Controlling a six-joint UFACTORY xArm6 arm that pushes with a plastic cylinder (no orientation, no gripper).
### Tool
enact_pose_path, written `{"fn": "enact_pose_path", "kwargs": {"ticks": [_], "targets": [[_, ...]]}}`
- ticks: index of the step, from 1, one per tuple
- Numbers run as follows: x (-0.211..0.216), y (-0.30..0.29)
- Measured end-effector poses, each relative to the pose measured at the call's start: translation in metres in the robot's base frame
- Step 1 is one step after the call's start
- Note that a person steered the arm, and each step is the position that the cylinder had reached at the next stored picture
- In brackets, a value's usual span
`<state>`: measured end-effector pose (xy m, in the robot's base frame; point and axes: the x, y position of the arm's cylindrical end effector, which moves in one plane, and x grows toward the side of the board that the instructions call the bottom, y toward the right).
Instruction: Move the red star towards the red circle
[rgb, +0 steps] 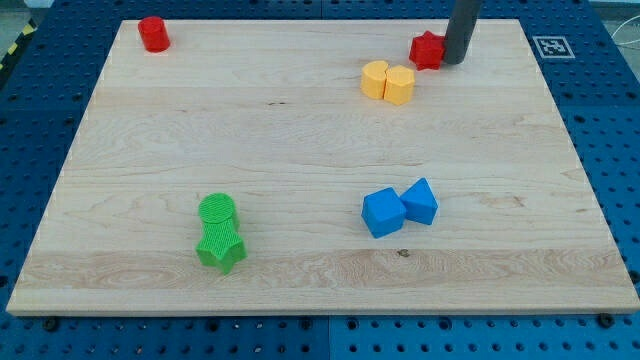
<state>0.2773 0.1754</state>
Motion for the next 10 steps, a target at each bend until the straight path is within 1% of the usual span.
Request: {"fn": "enact_pose_path", "kwargs": {"ticks": [3, 7, 10], "targets": [[-0.020, -0.030], [-0.020, -0.090], [-0.020, -0.120]]}}
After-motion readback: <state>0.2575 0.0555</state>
